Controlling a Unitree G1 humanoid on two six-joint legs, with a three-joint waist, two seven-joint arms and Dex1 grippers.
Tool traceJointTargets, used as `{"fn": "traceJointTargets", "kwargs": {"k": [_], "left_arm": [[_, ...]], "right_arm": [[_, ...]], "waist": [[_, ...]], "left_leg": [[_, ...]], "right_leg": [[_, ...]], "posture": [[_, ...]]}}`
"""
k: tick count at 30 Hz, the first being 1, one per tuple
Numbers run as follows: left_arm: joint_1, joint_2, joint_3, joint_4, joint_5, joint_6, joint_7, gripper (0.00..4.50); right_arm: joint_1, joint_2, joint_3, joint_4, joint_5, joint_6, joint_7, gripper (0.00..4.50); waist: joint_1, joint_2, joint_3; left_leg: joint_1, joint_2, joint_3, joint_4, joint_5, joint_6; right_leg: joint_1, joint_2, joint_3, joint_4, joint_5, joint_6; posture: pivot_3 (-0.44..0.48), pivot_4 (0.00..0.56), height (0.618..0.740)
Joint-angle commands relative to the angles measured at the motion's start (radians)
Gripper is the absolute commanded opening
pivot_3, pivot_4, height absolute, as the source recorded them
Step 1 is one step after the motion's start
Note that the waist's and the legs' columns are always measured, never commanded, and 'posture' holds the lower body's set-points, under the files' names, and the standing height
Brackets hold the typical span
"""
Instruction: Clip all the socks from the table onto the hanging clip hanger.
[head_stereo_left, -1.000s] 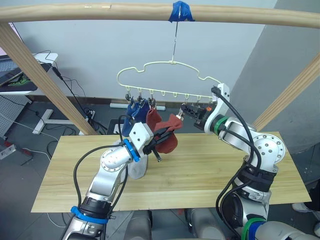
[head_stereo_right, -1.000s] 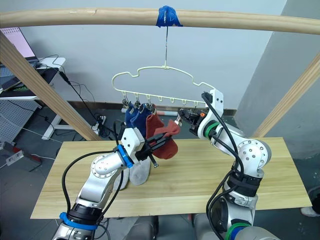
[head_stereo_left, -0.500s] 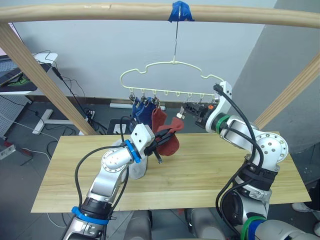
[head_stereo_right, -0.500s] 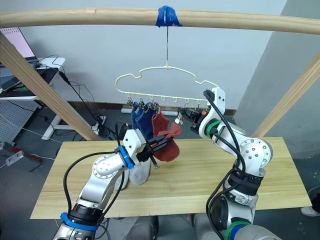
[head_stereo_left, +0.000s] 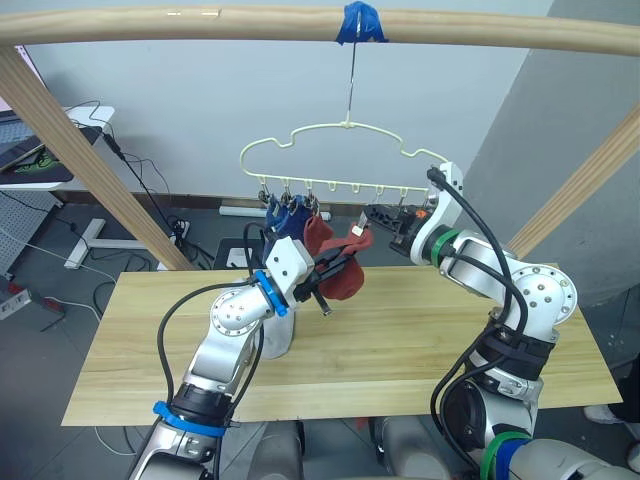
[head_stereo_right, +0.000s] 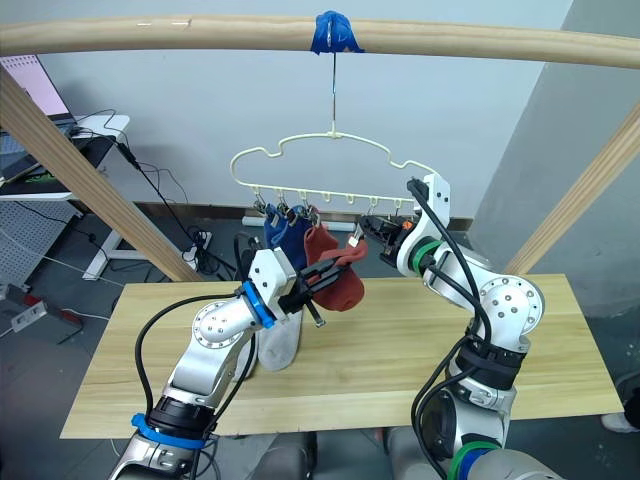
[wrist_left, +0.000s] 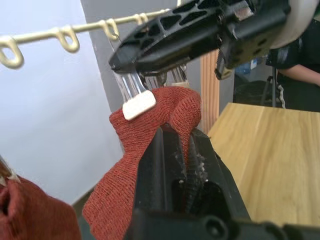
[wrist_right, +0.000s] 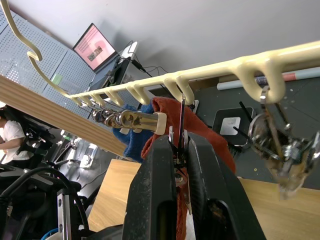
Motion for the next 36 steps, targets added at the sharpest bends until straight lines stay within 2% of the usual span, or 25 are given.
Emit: {"fn": "traceJointTargets", "kwargs": {"k": [1, 16, 24, 29, 30, 36], "left_arm": [[-0.007, -0.001, 0.003, -0.015, 0.002, -0.039, 0.011, 0.03], [-0.033, -0.001, -0.002, 0.005, 0.004, -0.051, 0.016, 0.03], [-0.047, 0.0, -0.008, 0.017, 0.004, -0.048, 0.007, 0.0], [-0.061, -0.003, -0.011, 0.027, -0.007, -0.038, -0.006, 0.0], [-0.064, -0.007, -0.012, 0.029, -0.013, -0.027, -0.008, 0.0], [-0.067, -0.018, -0.018, 0.028, -0.045, 0.03, -0.034, 1.55]], "right_arm": [[-0.007, -0.004, 0.012, -0.015, 0.024, -0.005, 0.002, 0.01], [-0.011, -0.003, 0.022, -0.015, 0.036, -0.007, 0.006, 0.01], [0.004, -0.011, 0.023, -0.027, 0.049, -0.021, 0.004, 2.8], [0.035, -0.054, 0.013, -0.079, 0.055, -0.028, -0.005, 4.48], [0.059, -0.084, 0.019, -0.111, 0.055, -0.026, 0.008, 4.48], [0.18, -0.186, 0.037, -0.257, 0.08, -0.047, 0.049, 4.5]], "waist": [[0.0, 0.0, 0.0], [0.0, 0.0, 0.0], [0.0, 0.0, 0.0], [0.0, 0.0, 0.0], [0.0, 0.0, 0.0], [-0.002, 0.0, 0.0]], "left_leg": [[0.0, 0.0, 0.0, 0.0, 0.0, 0.0], [0.0, 0.0, 0.0, 0.0, 0.0, 0.0], [0.0, 0.0, 0.0, 0.0, 0.0, 0.0], [0.0, 0.0, 0.0, 0.0, 0.0, 0.0], [-0.001, 0.0, 0.0, 0.0, 0.0, 0.0], [-0.004, 0.0, 0.0, -0.002, 0.0, 0.0]], "right_leg": [[0.0, 0.0, 0.0, 0.0, 0.0, 0.0], [0.0, 0.0, 0.0, 0.0, 0.0, 0.0], [0.0, 0.0, 0.0, 0.0, 0.0, 0.0], [0.0, 0.0, 0.0, -0.001, 0.0, 0.0], [0.0, 0.0, 0.0, -0.001, 0.0, 0.0], [0.0, 0.0, 0.0, -0.009, 0.001, 0.002]], "posture": [[-0.054, 0.179, 0.74], [-0.057, 0.18, 0.74], [-0.059, 0.183, 0.74], [-0.075, 0.186, 0.74], [-0.075, 0.186, 0.74], [-0.093, 0.193, 0.74]]}}
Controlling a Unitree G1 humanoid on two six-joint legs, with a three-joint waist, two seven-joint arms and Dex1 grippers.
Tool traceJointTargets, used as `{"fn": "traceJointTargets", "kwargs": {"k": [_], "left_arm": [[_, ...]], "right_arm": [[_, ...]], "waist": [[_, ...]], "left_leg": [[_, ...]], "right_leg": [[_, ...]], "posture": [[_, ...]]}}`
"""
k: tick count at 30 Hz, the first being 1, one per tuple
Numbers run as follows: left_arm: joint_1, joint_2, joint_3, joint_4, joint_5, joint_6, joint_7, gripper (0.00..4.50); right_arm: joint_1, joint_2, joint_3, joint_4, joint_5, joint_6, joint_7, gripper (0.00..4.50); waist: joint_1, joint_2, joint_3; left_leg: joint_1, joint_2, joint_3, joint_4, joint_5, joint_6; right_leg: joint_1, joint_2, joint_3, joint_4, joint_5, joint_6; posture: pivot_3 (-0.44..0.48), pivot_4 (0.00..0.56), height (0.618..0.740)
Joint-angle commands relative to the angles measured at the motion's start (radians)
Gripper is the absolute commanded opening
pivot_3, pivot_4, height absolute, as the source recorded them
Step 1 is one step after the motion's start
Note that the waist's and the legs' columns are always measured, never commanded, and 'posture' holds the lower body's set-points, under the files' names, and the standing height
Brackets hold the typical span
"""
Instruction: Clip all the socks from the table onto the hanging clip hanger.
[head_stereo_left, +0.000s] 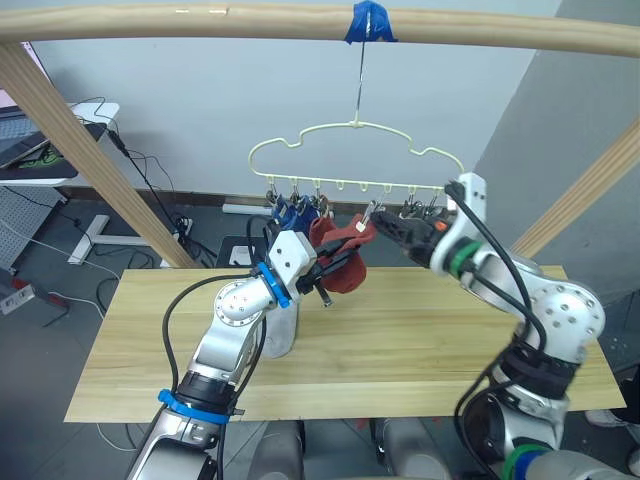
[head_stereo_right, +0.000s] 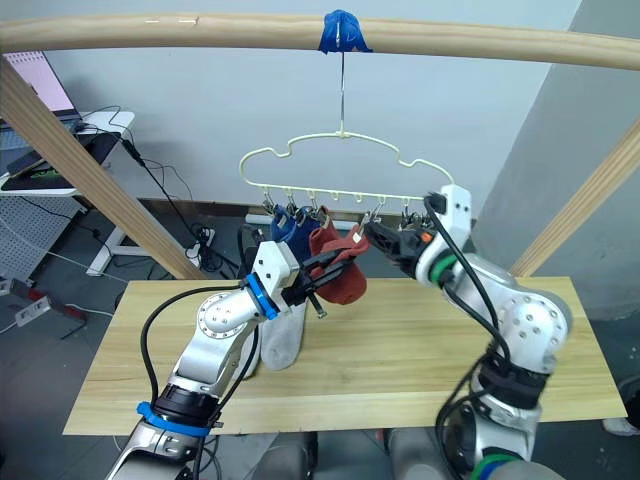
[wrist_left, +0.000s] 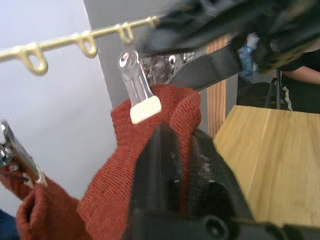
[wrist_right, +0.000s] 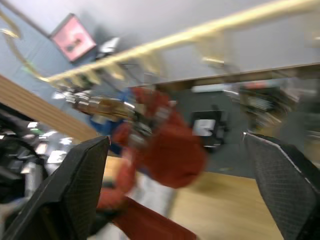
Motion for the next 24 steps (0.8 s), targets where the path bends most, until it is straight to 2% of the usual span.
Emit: {"fn": "traceJointTargets", "kwargs": {"k": [1, 4, 7, 10, 11, 18, 21, 23, 24], "left_arm": [[-0.014, -0.011, -0.014, -0.018, -0.027, 0.015, -0.021, 1.78], [-0.019, -0.005, -0.014, -0.01, -0.034, 0.024, -0.042, 2.61], [-0.011, 0.015, -0.006, -0.011, -0.038, 0.025, -0.065, 3.43], [0.034, 0.06, 0.026, -0.068, -0.082, 0.07, -0.094, 4.31], [0.062, 0.089, 0.047, -0.103, -0.109, 0.095, -0.109, 4.47], [0.157, 0.201, 0.129, -0.248, -0.24, 0.215, -0.168, 4.47], [0.225, 0.312, 0.258, -0.398, -0.478, 0.414, -0.217, 4.5], [0.238, 0.354, 0.311, -0.452, -0.536, 0.47, -0.201, 4.5], [0.24, 0.367, 0.329, -0.471, -0.549, 0.487, -0.19, 4.5]], "right_arm": [[0.061, -0.061, 0.021, -0.134, 0.037, -0.045, 0.053, 4.5], [0.167, -0.207, 0.127, -0.205, -0.06, -0.15, 0.143, 4.5], [0.215, -0.232, 0.189, -0.21, -0.121, -0.26, 0.162, 4.5], [0.275, -0.349, 0.365, -0.237, -0.327, -0.472, 0.229, 4.5], [0.295, -0.352, 0.396, -0.236, -0.37, -0.528, 0.232, 4.5], [0.351, -0.319, 0.46, -0.206, -0.495, -0.709, 0.244, 4.5], [0.376, -0.279, 0.474, -0.185, -0.54, -0.771, 0.225, 3.91], [0.372, -0.268, 0.491, -0.163, -0.584, -0.807, 0.221, 3.3], [0.369, -0.262, 0.496, -0.152, -0.599, -0.82, 0.221, 3.3]], "waist": [[-0.002, 0.0, 0.0], [-0.002, 0.001, 0.0], [-0.007, 0.001, 0.0], [-0.016, 0.001, 0.0], [-0.021, 0.001, 0.0], [-0.021, 0.001, 0.001], [-0.02, 0.0, 0.001], [-0.018, 0.0, 0.001], [-0.016, 0.0, 0.001]], "left_leg": [[0.0, 0.0, 0.0, 0.0, 0.0, 0.0], [0.0, 0.0, 0.0, -0.001, 0.0, 0.0], [0.0, 0.0, 0.0, -0.001, 0.0, 0.0], [0.001, 0.0, 0.001, -0.001, 0.0, 0.0], [0.001, 0.0, 0.001, -0.001, 0.0, 0.0], [0.001, 0.001, 0.001, -0.004, 0.0, 0.0], [0.001, 0.001, 0.001, -0.005, 0.0, 0.0], [0.002, 0.002, 0.001, -0.007, 0.0, 0.0], [0.002, 0.002, 0.001, -0.007, 0.0, 0.0]], "right_leg": [[0.0, 0.0, 0.0, -0.001, 0.0, 0.0], [0.0, 0.0, -0.001, -0.001, 0.0, 0.0], [0.0, 0.0, 0.0, -0.003, 0.0, 0.0], [0.0, 0.0, 0.0, -0.002, 0.0, 0.0], [0.0, 0.0, 0.0, -0.002, 0.0, 0.0], [0.0, 0.0, 0.0, -0.003, 0.0, 0.0], [0.0, 0.0, -0.001, -0.003, -0.001, -0.001], [-0.001, 0.0, 0.0, -0.003, -0.001, -0.001], [-0.001, 0.0, -0.001, -0.002, -0.001, -0.001]], "posture": [[-0.105, 0.194, 0.74], [-0.117, 0.197, 0.74], [-0.122, 0.201, 0.74], [-0.118, 0.203, 0.74], [-0.113, 0.203, 0.74], [-0.1, 0.204, 0.74], [-0.072, 0.197, 0.74], [-0.062, 0.193, 0.74], [-0.062, 0.193, 0.74]]}}
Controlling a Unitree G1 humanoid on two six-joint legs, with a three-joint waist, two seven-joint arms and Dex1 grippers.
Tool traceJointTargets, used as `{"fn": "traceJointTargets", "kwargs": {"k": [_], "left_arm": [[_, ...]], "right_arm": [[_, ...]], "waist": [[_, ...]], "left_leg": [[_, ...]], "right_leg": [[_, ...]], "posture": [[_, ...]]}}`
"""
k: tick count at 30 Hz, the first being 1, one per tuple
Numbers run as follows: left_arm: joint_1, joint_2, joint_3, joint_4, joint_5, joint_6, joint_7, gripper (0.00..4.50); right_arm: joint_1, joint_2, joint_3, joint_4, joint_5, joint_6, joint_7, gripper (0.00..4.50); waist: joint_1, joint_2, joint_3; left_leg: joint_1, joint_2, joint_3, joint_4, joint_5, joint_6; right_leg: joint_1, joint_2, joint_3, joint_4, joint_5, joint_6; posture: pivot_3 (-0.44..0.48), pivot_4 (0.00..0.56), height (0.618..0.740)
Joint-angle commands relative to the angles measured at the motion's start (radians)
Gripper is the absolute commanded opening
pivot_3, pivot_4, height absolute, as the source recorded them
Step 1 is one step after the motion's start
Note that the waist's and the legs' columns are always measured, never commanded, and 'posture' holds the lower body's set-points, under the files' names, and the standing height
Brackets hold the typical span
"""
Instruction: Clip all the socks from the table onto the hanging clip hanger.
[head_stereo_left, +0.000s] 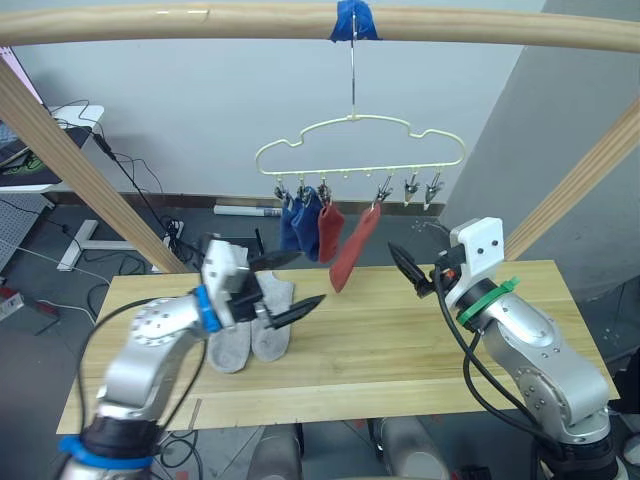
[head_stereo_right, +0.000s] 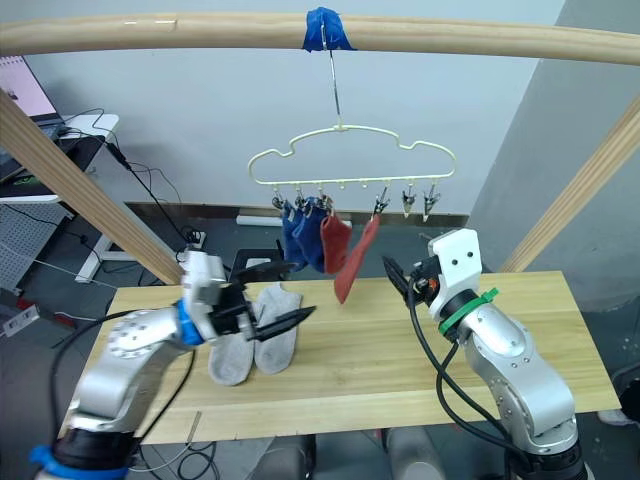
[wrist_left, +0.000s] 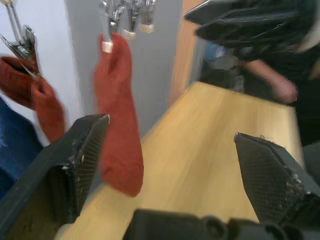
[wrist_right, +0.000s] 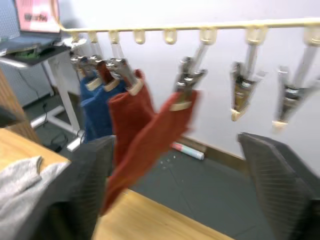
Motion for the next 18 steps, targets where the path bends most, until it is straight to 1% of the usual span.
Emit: {"fn": "traceJointTargets", "kwargs": {"k": [1, 4, 6, 9, 10, 13, 18], "left_arm": [[0.007, 0.035, 0.095, -0.131, -0.099, 0.072, 0.034, 4.5], [0.02, 0.029, 0.125, -0.183, -0.119, 0.104, 0.089, 4.5], [0.028, 0.018, 0.129, -0.214, -0.127, 0.12, 0.126, 4.5], [0.055, 0.016, 0.148, -0.267, -0.182, 0.172, 0.164, 4.5], [0.062, 0.018, 0.151, -0.278, -0.189, 0.182, 0.17, 4.5], [0.077, 0.011, 0.15, -0.299, -0.185, 0.19, 0.2, 4.5], [0.089, -0.002, 0.142, -0.329, -0.182, 0.197, 0.237, 4.5]], "right_arm": [[-0.028, 0.032, 0.023, 0.024, -0.076, -0.087, -0.02, 3.3], [-0.056, 0.069, 0.035, 0.081, -0.13, -0.142, -0.04, 3.3], [-0.067, 0.086, 0.041, 0.11, -0.158, -0.171, -0.041, 3.3], [-0.077, 0.121, 0.041, 0.146, -0.186, -0.2, -0.051, 3.3], [-0.078, 0.132, 0.04, 0.155, -0.194, -0.207, -0.052, 2.92], [-0.086, 0.152, 0.042, 0.19, -0.226, -0.232, -0.059, 2.09], [-0.114, 0.186, 0.026, 0.252, -0.271, -0.267, -0.086, 2.09]], "waist": [[0.004, 0.0, 0.0], [0.011, 0.0, 0.0], [0.016, 0.0, -0.001], [0.021, -0.001, -0.001], [0.022, -0.001, -0.001], [0.023, -0.001, -0.001], [0.025, -0.001, -0.001]], "left_leg": [[0.001, 0.0, 0.0, 0.0, 0.0, 0.0], [0.002, 0.0, 0.001, 0.0, 0.0, 0.0], [0.002, 0.0, 0.001, 0.0, 0.0, 0.0], [0.002, 0.0, 0.001, 0.0, 0.0, 0.0], [0.002, 0.0, 0.001, -0.001, 0.0, 0.0], [0.002, 0.0, 0.001, -0.001, 0.0, 0.0], [0.003, 0.0, 0.001, -0.001, 0.0, -0.001]], "right_leg": [[0.0, 0.0, 0.0, 0.0, 0.0, -0.001], [0.002, 0.0, 0.001, 0.0, -0.002, -0.004], [0.002, 0.0, 0.001, 0.0, -0.002, -0.003], [0.002, 0.0, 0.001, 0.0, 0.0, 0.0], [0.002, 0.0, 0.0, 0.0, 0.0, 0.0], [0.002, 0.0, 0.001, 0.0, 0.0, -0.001], [0.002, 0.0, 0.001, 0.001, 0.0, -0.001]], "posture": [[-0.054, 0.185, 0.74], [-0.049, 0.181, 0.74], [-0.039, 0.175, 0.74], [-0.024, 0.173, 0.74], [-0.024, 0.173, 0.74], [-0.009, 0.171, 0.74], [0.012, 0.17, 0.74]]}}
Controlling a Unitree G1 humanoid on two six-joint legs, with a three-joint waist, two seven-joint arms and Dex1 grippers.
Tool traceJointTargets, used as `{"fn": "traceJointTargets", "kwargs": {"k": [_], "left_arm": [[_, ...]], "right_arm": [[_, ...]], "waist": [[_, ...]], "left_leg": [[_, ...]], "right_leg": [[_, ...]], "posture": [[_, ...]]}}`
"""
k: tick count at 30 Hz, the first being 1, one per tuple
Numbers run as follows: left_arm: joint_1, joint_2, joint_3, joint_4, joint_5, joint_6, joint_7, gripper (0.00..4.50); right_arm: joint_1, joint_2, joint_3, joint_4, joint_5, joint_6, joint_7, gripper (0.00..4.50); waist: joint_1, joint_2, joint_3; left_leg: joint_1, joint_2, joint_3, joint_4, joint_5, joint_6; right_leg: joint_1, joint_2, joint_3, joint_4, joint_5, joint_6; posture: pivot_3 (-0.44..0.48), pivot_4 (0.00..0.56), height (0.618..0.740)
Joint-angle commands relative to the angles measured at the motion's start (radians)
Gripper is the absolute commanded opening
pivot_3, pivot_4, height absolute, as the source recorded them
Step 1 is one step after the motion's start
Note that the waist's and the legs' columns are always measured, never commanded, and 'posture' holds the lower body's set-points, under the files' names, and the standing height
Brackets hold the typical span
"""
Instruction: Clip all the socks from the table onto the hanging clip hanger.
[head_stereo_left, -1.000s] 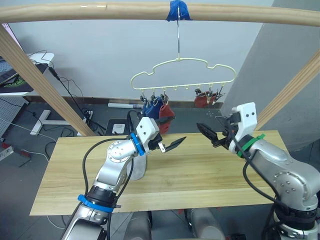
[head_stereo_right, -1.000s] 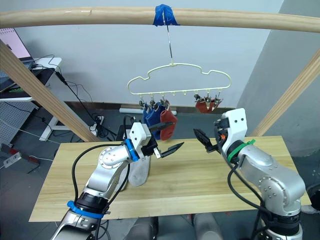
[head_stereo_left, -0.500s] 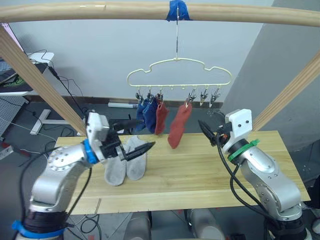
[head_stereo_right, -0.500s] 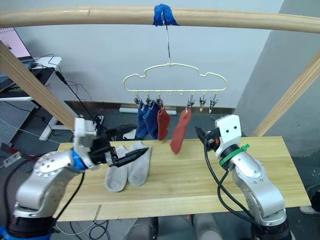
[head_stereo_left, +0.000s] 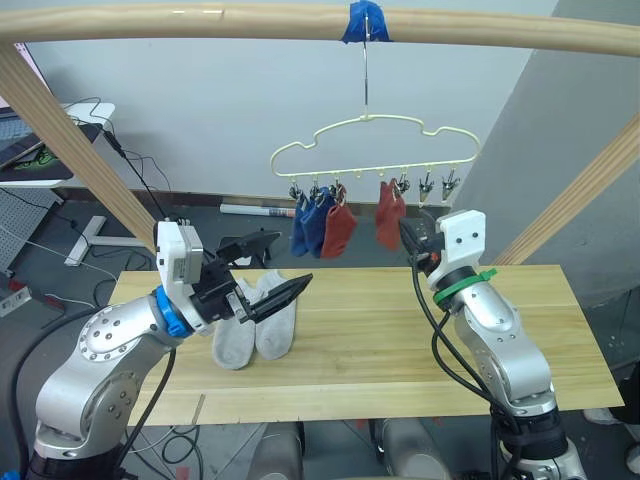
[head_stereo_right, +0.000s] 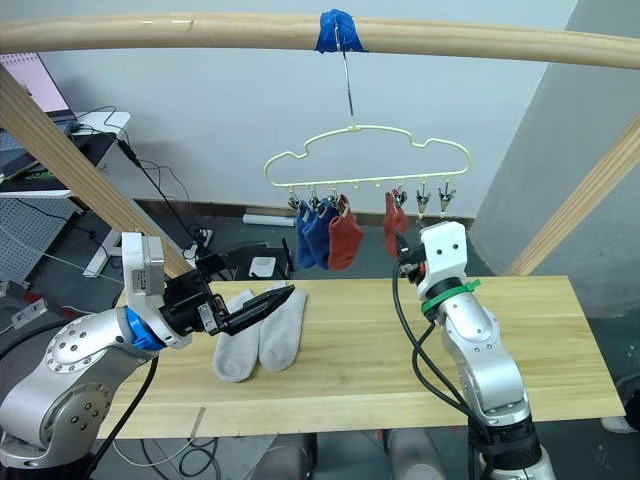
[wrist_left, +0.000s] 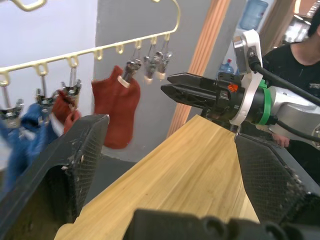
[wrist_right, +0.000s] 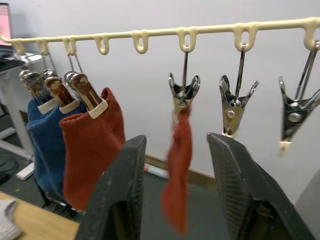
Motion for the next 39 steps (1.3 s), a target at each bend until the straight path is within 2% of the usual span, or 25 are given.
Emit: {"fn": "traceJointTargets", "kwargs": {"k": [1, 19, 25, 39], "left_arm": [[0.009, -0.003, 0.016, -0.052, -0.011, -0.004, 0.019, 4.5], [0.036, -0.013, 0.022, -0.069, 0.006, -0.022, 0.049, 4.5], [-0.019, -0.014, 0.011, -0.062, 0.018, -0.031, 0.055, 4.5], [0.0, -0.033, -0.015, -0.077, 0.034, -0.032, 0.061, 4.5]], "right_arm": [[-0.025, 0.015, -0.024, 0.01, -0.03, -0.049, -0.019, 2.09], [-0.11, 0.066, -0.063, 0.124, -0.085, -0.095, -0.054, 2.09], [-0.145, 0.075, -0.065, 0.151, -0.1, -0.096, -0.062, 2.09], [-0.18, 0.101, -0.092, 0.203, -0.111, -0.094, -0.087, 2.09]], "waist": [[0.0, 0.0, 0.0], [0.03, 0.0, 0.0], [0.031, 0.0, -0.001], [0.032, 0.0, -0.001]], "left_leg": [[0.0, 0.0, 0.0, 0.0, 0.0, 0.0], [0.0, 0.0, 0.0, 0.0, 0.0, 0.0], [0.001, 0.0, 0.0, 0.0, 0.0, 0.0], [0.001, 0.0, 0.0, 0.001, 0.001, 0.0]], "right_leg": [[0.0, 0.0, 0.0, 0.0, 0.0, 0.0], [0.0, 0.0, 0.0, 0.001, 0.001, -0.002], [0.0, 0.0, 0.0, 0.002, 0.003, -0.005], [0.001, 0.0, 0.0, 0.003, 0.004, -0.006]], "posture": [[0.012, 0.17, 0.74], [0.047, 0.17, 0.74], [0.048, 0.172, 0.74], [0.056, 0.173, 0.74]]}}
